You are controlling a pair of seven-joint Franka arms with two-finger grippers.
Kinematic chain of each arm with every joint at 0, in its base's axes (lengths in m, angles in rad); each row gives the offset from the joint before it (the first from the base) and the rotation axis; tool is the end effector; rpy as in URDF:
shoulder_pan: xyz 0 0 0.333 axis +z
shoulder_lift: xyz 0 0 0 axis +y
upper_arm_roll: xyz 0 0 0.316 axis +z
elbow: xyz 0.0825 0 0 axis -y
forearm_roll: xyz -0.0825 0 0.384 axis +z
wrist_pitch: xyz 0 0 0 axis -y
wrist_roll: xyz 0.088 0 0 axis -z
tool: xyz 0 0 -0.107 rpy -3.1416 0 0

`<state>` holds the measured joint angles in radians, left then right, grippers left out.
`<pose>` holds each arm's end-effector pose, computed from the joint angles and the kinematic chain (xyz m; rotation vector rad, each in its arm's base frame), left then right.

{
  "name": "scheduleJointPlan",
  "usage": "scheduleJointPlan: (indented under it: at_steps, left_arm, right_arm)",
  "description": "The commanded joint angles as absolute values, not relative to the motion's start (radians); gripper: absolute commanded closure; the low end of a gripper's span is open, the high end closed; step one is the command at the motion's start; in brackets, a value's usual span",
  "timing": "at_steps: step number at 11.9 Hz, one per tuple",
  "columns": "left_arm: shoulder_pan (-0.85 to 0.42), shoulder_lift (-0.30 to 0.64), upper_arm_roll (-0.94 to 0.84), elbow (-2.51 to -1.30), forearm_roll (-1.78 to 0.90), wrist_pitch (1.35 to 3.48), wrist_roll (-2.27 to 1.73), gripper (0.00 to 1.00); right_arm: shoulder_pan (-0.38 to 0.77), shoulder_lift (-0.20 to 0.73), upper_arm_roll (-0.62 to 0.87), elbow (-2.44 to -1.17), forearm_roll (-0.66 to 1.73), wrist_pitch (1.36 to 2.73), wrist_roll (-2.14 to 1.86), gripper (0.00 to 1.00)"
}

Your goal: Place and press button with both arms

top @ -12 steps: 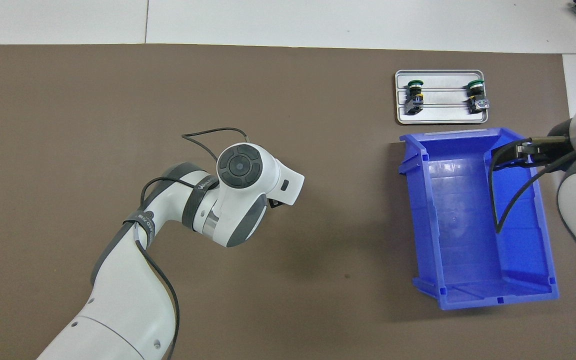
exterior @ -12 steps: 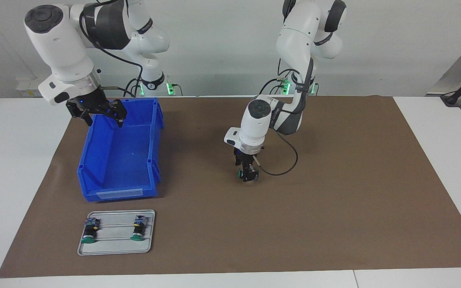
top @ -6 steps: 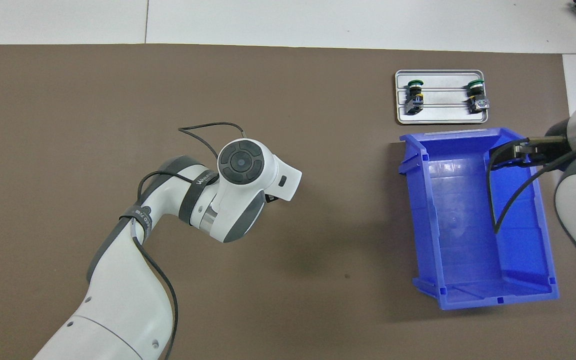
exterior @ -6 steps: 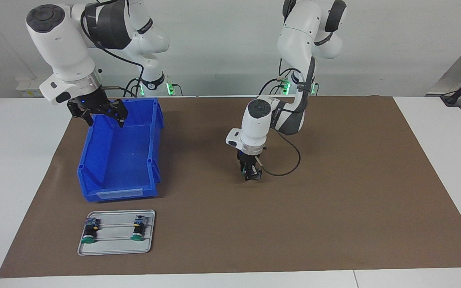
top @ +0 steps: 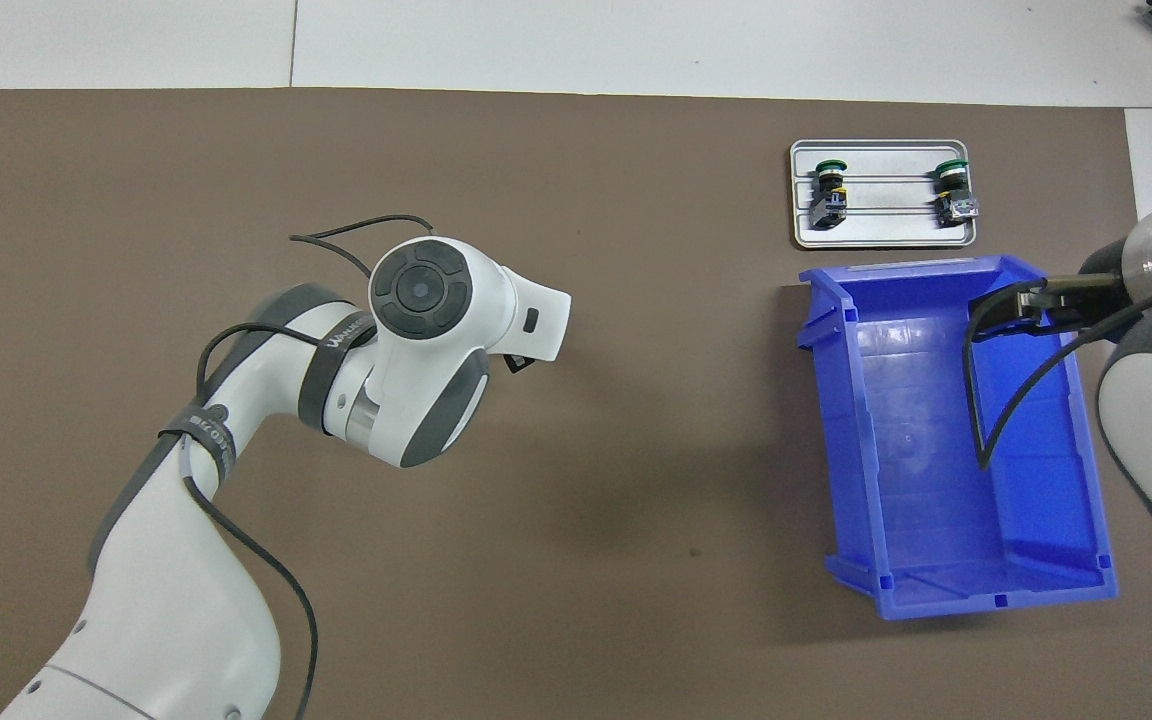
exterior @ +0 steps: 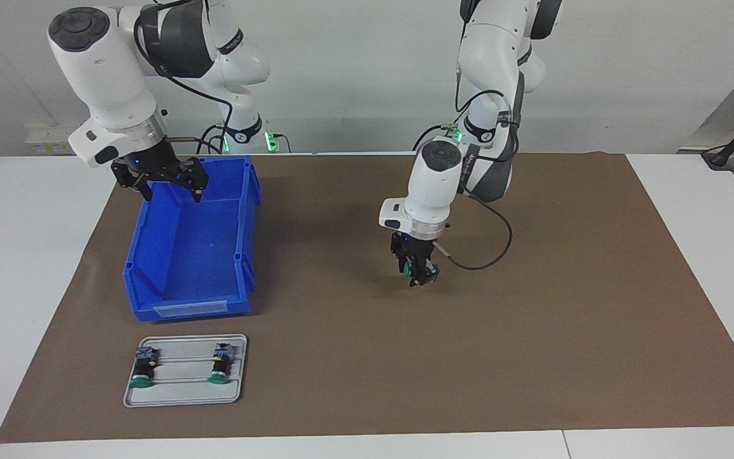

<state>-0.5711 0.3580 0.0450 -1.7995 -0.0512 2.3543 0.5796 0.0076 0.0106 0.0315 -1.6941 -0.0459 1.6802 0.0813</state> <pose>0.5697 -0.3345 0.3687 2.6671 -1.5943 0.3084 0.5625 0.0175 0.5696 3.0943 -0.0567 -0.0336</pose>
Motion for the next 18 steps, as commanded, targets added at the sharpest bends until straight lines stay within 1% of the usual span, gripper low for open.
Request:
scheduleJointPlan:
  at_steps: [1, 3, 5, 7, 9, 11, 12, 13, 14, 16, 18]
  left_arm:
    - [-0.516, 0.238, 0.037, -1.914, -0.164, 2.332, 0.691, 1.00]
    - [-0.439, 0.226, 0.035, -1.916, -0.294, 2.240, 0.821, 1.00]
    - [-0.369, 0.215, 0.043, -1.927, -0.446, 2.218, 0.969, 1.00]
    - [-0.283, 0.196, 0.040, -1.980, -0.568, 2.218, 1.113, 1.00]
    - [-0.236, 0.164, 0.044, -2.046, -0.765, 2.227, 1.283, 1.00]
    - [-0.181, 0.155, 0.043, -2.066, -0.888, 2.224, 1.321, 1.00]
    - [-0.178, 0.150, 0.043, -2.083, -0.943, 2.232, 1.375, 1.00]
    - [-0.169, 0.149, 0.044, -2.101, -1.053, 2.235, 1.438, 1.00]
    - [-0.132, 0.149, 0.041, -2.115, -1.142, 2.218, 1.516, 1.00]
    - [-0.135, 0.167, 0.038, -2.155, -1.262, 2.212, 1.595, 1.00]
    - [-0.138, 0.178, 0.037, -2.216, -1.530, 2.189, 1.818, 1.00]
  right_arm:
    - [0.003, -0.011, 0.035, -1.717, -0.044, 1.687, 0.067, 0.00]
    - [0.003, -0.012, 0.037, -1.718, -0.044, 1.684, 0.066, 0.00]
    - [0.003, -0.012, 0.037, -1.718, -0.044, 1.690, 0.069, 0.00]
    - [0.009, -0.012, 0.041, -1.718, -0.044, 1.692, 0.071, 0.00]
    - [0.015, -0.012, 0.041, -1.720, -0.044, 1.689, 0.071, 0.00]
    - [0.015, -0.012, 0.041, -1.723, -0.044, 1.695, 0.071, 0.00]
    - [0.015, -0.012, 0.041, -1.724, -0.044, 1.698, 0.071, 0.00]
    - [0.015, -0.012, 0.041, -1.726, -0.044, 1.698, 0.071, 0.00]
    - [0.015, -0.014, 0.041, -1.727, -0.044, 1.698, 0.071, 0.00]
    - [0.015, -0.014, 0.041, -1.729, -0.044, 1.697, 0.071, 0.00]
    - [0.015, -0.014, 0.041, -1.729, -0.044, 1.698, 0.071, 0.00]
